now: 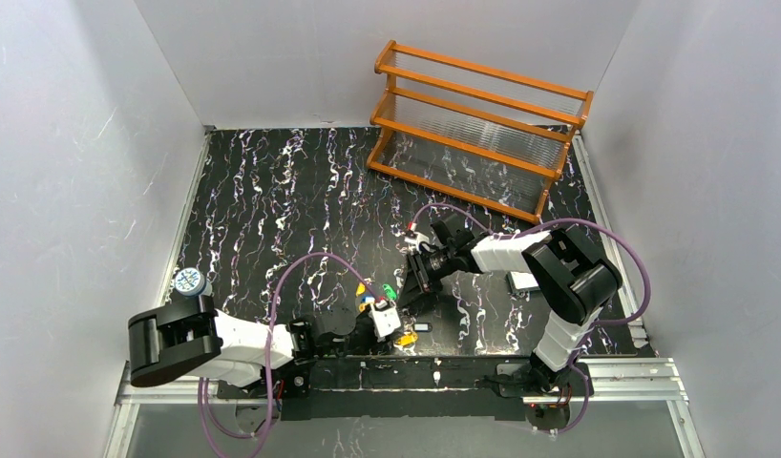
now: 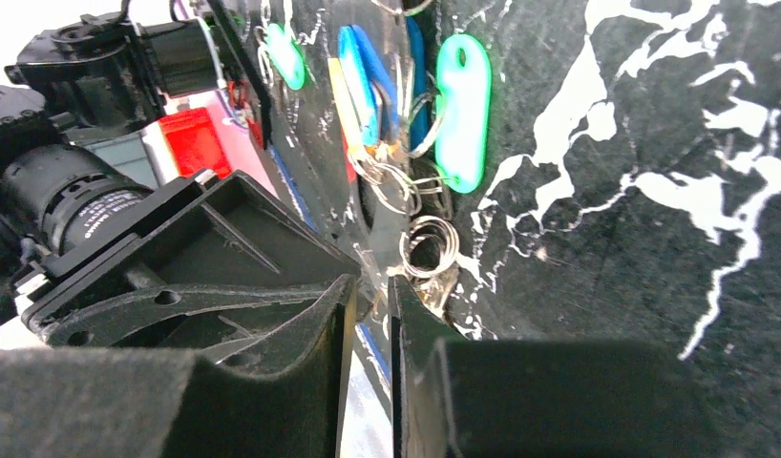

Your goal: Put the keys on the keyring

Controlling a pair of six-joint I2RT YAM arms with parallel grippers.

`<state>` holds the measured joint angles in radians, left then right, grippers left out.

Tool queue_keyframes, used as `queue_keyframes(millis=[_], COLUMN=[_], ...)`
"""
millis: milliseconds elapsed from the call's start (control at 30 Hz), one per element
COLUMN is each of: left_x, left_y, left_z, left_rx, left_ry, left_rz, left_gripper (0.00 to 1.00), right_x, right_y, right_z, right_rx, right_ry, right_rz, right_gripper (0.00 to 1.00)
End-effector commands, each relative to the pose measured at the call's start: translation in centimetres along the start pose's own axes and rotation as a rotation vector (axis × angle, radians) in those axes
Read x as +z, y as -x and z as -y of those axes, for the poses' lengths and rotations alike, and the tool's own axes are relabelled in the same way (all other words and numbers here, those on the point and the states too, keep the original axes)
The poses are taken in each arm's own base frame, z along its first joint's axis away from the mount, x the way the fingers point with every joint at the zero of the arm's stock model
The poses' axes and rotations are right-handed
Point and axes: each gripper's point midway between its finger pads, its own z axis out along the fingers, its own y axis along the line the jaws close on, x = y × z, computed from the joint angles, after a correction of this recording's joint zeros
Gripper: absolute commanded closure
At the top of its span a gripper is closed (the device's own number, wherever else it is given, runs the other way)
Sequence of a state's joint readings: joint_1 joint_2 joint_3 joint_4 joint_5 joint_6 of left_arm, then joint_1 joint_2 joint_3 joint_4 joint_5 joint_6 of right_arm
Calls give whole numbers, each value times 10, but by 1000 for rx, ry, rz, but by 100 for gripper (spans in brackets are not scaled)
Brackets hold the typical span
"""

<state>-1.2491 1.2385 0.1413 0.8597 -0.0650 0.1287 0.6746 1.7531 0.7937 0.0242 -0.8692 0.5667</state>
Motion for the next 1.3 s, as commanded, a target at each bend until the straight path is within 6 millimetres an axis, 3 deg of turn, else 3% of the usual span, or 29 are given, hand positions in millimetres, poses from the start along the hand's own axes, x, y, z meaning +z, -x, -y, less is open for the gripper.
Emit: queue_keyframes(millis=[0,300,500,1000,1267], left_x=[4,1,-1,-4,1], left_y=[9,13,13,2,0], left_z=[3,-3,-5,-12,-9], left_rx=[38,59,56,43,53], left_ry=[-34,-6,5,52,33], left_rz=[20,37,41,11,-6], left_gripper=[66,64,64,69,70], right_x=[-6,-5,0,-1,-4], right_y=[0,-22,-17,0,-3], right_z=[6,23,17,-10,6], right_rx=[-35,23,35,-16,-19], right_ry=[-69,-94,-46,60,-33], right_rz=[7,-22,-30,-3,15], right_gripper=[72,66,66,77,70])
